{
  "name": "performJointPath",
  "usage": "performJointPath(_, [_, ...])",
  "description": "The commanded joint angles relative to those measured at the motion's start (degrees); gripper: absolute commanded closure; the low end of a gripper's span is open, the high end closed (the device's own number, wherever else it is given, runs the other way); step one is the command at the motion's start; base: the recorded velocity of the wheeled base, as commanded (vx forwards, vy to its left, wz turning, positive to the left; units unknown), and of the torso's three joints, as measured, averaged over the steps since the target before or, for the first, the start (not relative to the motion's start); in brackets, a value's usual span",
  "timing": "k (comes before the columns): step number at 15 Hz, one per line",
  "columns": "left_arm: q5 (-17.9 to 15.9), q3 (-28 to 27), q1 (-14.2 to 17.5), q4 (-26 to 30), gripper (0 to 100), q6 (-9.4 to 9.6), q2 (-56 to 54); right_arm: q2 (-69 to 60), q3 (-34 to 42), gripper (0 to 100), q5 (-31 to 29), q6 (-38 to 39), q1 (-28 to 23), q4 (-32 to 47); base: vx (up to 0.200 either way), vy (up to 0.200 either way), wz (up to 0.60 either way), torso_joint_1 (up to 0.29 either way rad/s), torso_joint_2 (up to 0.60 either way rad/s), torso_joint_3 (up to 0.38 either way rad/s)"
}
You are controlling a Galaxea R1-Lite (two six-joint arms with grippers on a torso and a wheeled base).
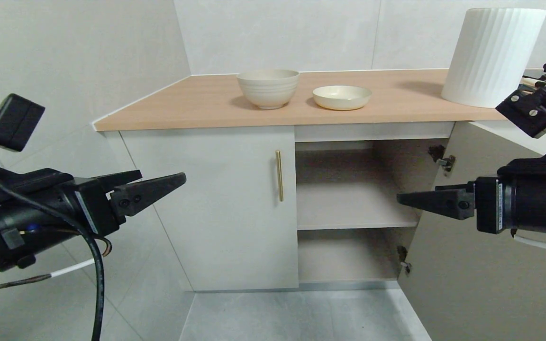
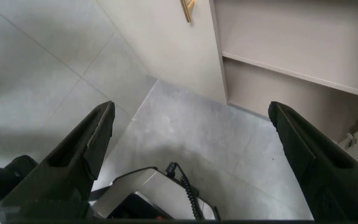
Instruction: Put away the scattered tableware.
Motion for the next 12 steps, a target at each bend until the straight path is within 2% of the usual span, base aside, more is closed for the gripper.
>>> performJointPath(1, [-0.01,-0.05,-0.04,0.04,0,-0.01,0.01,-0.20,0.10,0,0.03,-0.01,0.08,0.02,0.000,0.000,0.00,0.000,0.00,0.000])
performJointPath(4, [-0.01,-0.14,-0.04,0.13,0,-0.01,-0.35,-0.20,0.10,0,-0.06,-0.01,0.08,0.02,0.000,0.000,0.00,0.000,0.00,0.000])
performJointPath(12, [-0.01,-0.14,-0.04,0.13,0,-0.01,-0.52,-1.87,2.83,0,0.56,-0.01,-0.01,-2.27,0.200,0.000,0.00,0.004,0.00,0.002])
